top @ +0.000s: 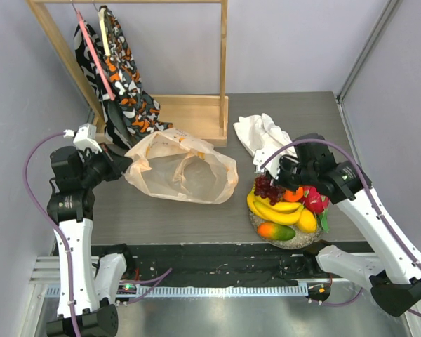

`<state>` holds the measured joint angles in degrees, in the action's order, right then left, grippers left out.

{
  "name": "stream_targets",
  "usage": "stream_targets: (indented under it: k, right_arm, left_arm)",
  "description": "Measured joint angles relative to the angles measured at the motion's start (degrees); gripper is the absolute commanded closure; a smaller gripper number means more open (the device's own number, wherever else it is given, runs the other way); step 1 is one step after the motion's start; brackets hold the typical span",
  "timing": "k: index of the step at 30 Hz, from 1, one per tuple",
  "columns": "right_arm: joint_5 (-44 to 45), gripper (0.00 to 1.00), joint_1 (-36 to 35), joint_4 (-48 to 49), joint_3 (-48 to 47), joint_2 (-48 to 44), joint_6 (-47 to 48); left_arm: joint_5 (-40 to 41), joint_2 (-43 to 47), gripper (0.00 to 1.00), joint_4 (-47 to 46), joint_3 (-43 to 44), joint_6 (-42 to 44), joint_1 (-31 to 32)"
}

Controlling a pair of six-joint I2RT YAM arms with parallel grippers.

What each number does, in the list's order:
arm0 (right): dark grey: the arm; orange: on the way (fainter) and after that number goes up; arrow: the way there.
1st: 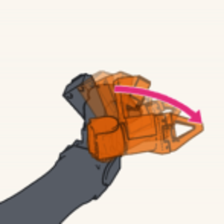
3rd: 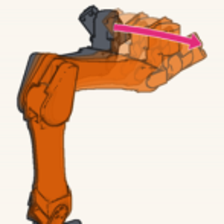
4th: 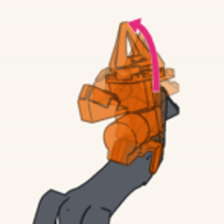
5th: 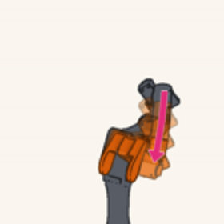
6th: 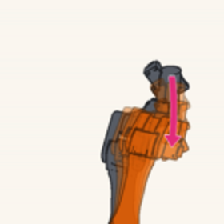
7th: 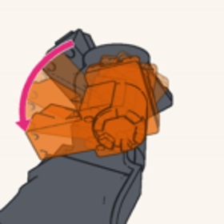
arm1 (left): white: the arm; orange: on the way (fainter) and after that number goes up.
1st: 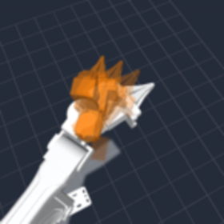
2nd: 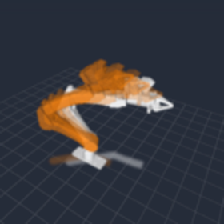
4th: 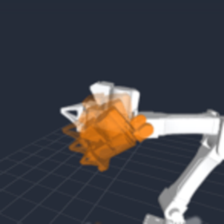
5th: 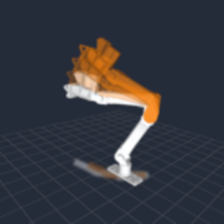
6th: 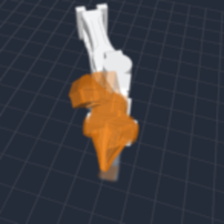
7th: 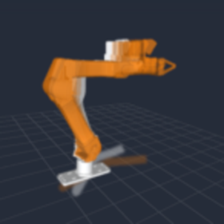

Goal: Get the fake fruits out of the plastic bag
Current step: Place the fake fruit on the plate.

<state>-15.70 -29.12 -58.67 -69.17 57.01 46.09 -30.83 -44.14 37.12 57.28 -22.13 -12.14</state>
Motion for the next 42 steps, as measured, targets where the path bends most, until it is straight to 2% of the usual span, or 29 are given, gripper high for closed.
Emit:
stream_targets:
  k: [13,19,42]
  right_arm:
    - [0.46,0.99,0.0,-4.61,-6.25,-2.03,-0.11]
    - [1.51,0.99,0.0,-6.58,-2.19,-6.88,0.83]
    - [5.25,0.99,0.0,-4.15,10.29,-8.92,6.97]
  left_arm:
    - [-0.11,-0.48,1.0,-0.2,-0.02,-0.35,0.0]
    - [-0.46,-0.87,1.0,-0.74,-0.11,-1.46,0.0]
    - [-0.46,-0.63,1.0,-0.87,-0.13,-1.46,0.0]
